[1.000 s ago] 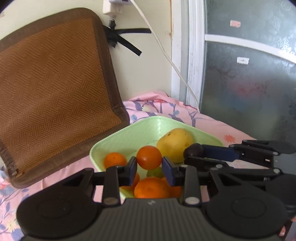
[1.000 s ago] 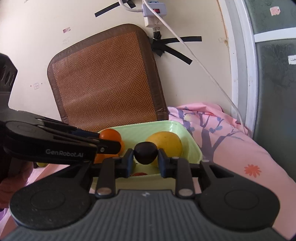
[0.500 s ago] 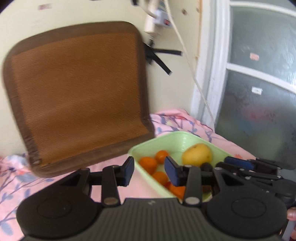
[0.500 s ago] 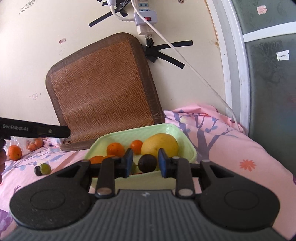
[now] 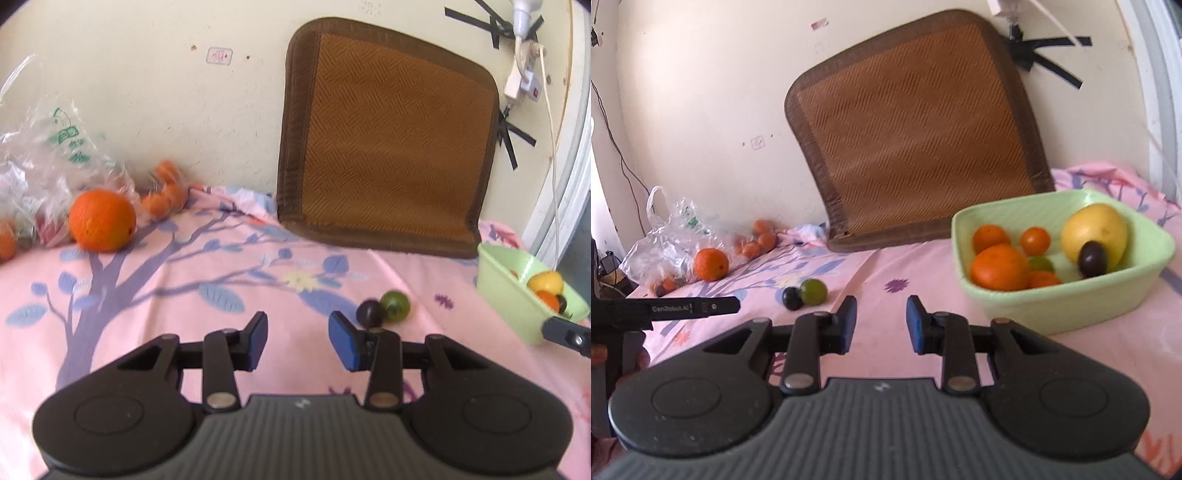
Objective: Organize fruits
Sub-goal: 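Lower the tomato and plum into the basket and open both grippers, then grasp the second plum with the left gripper while the right gripper grasps the green tomato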
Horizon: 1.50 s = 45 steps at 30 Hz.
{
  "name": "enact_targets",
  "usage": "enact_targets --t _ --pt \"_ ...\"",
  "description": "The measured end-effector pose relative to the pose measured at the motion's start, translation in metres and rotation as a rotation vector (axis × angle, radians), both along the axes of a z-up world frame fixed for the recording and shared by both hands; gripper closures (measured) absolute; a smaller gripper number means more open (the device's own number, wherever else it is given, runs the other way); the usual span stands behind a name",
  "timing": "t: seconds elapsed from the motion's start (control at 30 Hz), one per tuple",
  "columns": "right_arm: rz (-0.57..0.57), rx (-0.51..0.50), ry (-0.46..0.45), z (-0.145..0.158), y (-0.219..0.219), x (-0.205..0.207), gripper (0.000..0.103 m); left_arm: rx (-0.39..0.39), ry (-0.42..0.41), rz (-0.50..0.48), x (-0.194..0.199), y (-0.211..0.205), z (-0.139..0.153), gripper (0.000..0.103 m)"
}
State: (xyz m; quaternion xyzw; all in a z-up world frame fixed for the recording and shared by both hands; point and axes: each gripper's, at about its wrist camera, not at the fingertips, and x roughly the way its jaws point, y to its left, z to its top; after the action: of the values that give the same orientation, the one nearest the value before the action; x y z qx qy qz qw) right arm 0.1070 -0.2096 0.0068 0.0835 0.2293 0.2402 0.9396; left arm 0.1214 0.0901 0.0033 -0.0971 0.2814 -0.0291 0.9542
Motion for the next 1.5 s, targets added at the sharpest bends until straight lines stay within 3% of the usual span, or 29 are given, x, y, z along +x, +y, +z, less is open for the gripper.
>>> enact_targets --t 0.17,0.37,0.63,0.9,1.0,1.1,1.27,1.5 --pt "0.046 -0.081 0.040 -0.008 0.024 0.009 0.071 0.066 -0.039 -0.039 -0.008 -0.014 -0.002 0.063" --pt "0.017 -0.022 0.138 -0.016 0.014 0.021 0.071 0.050 -0.036 -0.060 -0.008 -0.014 -0.003 0.063" --pt "0.022 -0.009 0.132 -0.016 0.013 0.018 0.063 0.073 -0.033 -0.186 -0.004 -0.024 -0.002 0.056" --pt "0.052 0.004 0.124 -0.012 0.014 0.023 0.063 0.228 -0.027 -0.289 0.021 -0.045 -0.001 0.056" --pt "0.088 -0.014 0.088 -0.003 0.022 0.035 0.062 0.244 -0.025 -0.300 0.035 -0.045 0.000 0.059" --pt "0.159 0.003 0.088 0.004 0.035 0.052 0.062 0.262 -0.002 -0.327 0.048 -0.048 -0.006 0.073" --pt "0.264 -0.077 0.059 0.002 0.070 0.067 0.062 0.221 0.008 -0.351 0.053 -0.046 -0.007 0.079" --pt "0.314 -0.143 0.038 -0.003 0.100 0.079 0.058 0.145 0.034 -0.284 0.019 -0.017 -0.007 0.079"
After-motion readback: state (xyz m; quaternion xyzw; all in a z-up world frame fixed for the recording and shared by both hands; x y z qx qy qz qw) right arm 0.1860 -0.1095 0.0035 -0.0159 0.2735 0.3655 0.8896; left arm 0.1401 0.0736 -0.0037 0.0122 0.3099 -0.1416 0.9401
